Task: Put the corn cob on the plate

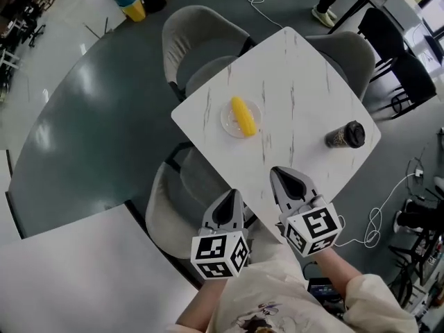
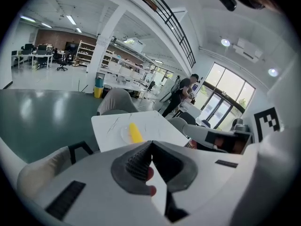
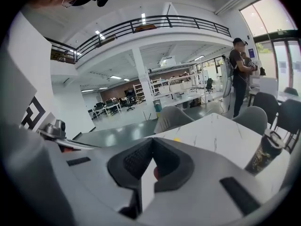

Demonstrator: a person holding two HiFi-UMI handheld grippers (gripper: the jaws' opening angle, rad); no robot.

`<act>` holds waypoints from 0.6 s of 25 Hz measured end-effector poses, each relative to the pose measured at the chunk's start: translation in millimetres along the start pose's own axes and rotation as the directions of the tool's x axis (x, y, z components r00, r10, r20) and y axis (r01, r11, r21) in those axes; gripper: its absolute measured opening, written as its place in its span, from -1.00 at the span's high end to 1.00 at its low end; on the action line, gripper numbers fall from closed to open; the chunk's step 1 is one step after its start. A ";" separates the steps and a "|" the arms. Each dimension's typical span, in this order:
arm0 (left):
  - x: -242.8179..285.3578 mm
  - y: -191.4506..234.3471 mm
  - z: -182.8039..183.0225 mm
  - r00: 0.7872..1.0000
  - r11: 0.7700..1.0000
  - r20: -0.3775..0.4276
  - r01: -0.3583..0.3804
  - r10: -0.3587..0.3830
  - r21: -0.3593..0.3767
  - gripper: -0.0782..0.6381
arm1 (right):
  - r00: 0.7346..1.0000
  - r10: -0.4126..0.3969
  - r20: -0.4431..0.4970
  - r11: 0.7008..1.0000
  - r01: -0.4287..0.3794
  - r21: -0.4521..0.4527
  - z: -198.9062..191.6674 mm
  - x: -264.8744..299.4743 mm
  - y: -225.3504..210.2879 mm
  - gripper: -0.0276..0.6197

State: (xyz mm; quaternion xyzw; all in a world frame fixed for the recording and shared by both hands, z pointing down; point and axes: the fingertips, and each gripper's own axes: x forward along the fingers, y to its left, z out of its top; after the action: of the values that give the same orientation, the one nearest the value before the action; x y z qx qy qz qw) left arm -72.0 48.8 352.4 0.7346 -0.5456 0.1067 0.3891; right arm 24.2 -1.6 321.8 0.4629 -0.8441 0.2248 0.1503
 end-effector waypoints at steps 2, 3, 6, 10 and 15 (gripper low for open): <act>-19.8 -7.9 -1.4 1.000 1.000 0.023 0.005 -0.005 0.002 0.76 | 1.000 0.007 0.019 1.000 -0.007 -0.004 1.5 -18.6 13.9 0.90; -29.8 -12.1 -2.3 0.999 1.000 0.036 0.010 -0.010 0.005 0.76 | 1.000 0.006 0.031 1.000 -0.006 -0.006 1.8 -28.6 20.6 0.90; -58.7 -23.6 -6.6 0.997 0.999 0.074 0.027 -0.029 0.022 0.76 | 0.998 -0.005 0.061 1.000 0.005 -0.005 -1.4 -57.5 37.9 0.90; -98.0 -32.9 -20.7 0.994 0.999 0.097 0.037 -0.041 0.039 0.76 | 0.995 -0.008 0.095 1.000 0.008 -0.003 -10.1 -96.5 65.6 0.90; -144.9 -38.5 -42.9 0.992 0.999 0.117 0.044 -0.047 0.030 0.76 | 0.992 0.016 0.123 0.999 -0.011 -0.037 -14.9 -137.5 106.7 0.90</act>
State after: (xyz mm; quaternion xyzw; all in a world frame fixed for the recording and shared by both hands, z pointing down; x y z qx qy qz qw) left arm -81.9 186.3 279.6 0.7571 -0.5491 0.0616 0.3486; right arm 6.7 154.5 245.4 0.4674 -0.8588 0.1816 0.1049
